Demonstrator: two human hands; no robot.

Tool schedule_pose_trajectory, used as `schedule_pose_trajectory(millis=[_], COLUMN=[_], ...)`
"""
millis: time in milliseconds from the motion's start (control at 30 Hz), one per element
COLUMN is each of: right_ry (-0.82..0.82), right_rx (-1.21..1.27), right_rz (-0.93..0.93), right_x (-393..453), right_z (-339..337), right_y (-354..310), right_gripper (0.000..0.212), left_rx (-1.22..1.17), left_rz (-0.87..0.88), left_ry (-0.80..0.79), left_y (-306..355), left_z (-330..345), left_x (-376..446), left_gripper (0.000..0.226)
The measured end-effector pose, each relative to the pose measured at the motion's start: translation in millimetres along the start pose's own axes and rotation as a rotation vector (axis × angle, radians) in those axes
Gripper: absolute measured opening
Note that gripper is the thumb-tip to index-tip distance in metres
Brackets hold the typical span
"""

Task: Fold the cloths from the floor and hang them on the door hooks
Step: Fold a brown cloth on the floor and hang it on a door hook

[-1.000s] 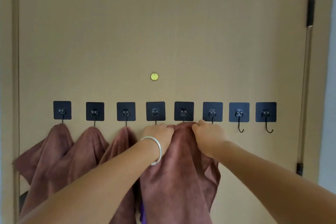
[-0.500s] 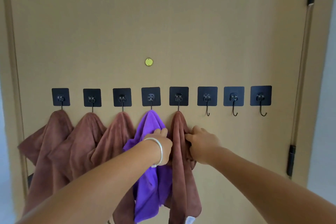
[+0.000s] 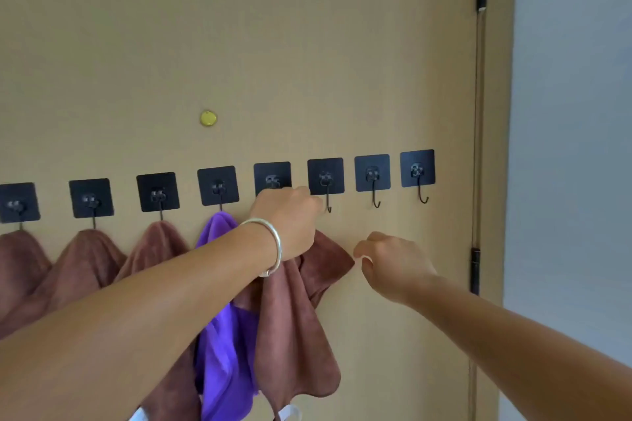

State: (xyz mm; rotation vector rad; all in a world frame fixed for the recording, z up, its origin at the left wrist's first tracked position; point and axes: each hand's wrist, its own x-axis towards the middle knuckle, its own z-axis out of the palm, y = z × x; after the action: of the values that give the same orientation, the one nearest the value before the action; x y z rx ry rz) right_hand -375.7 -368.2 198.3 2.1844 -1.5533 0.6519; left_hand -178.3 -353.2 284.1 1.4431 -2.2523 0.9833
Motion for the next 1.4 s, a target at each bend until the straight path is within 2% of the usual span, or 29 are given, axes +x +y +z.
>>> schedule_pose_trajectory(millis=[133, 333, 533, 667, 933, 1133, 1400], right_ry=[-0.012, -0.050, -0.032, -0.025, -0.035, -0.085, -0.085], right_rx=[-0.089, -0.366, -0.505, -0.585, -0.826, -0.956, -1.062], right_rz=[0.168, 0.420, 0.638, 0.747, 0.892, 1.014, 1.370], right_x=[-29, -71, -118, -160, -233, -298, -397], right_z=[-15, -59, -101, -126, -180, -231, -306], right_y=[40, 79, 81, 65, 3, -53, -129], right_gripper=[0.033, 0.035, 0.047, 0.057, 0.059, 0.059, 0.070], left_rx=[-0.092, -0.225, -0.386, -0.496, -0.710, -0.800, -0.904], left_rz=[0.173, 0.374, 0.508, 0.588, 0.766, 0.914, 1.102], left_ry=[0.101, 0.214, 0.270, 0.251, 0.304, 0.420, 0.516], left_y=[42, 96, 148, 178, 238, 275, 317], left_z=[16, 32, 35, 31, -2, -64, -169], left_x=[18, 59, 70, 64, 27, -20, -105], left_gripper=[0.009, 0.034, 0.051, 0.070, 0.078, 0.078, 0.077])
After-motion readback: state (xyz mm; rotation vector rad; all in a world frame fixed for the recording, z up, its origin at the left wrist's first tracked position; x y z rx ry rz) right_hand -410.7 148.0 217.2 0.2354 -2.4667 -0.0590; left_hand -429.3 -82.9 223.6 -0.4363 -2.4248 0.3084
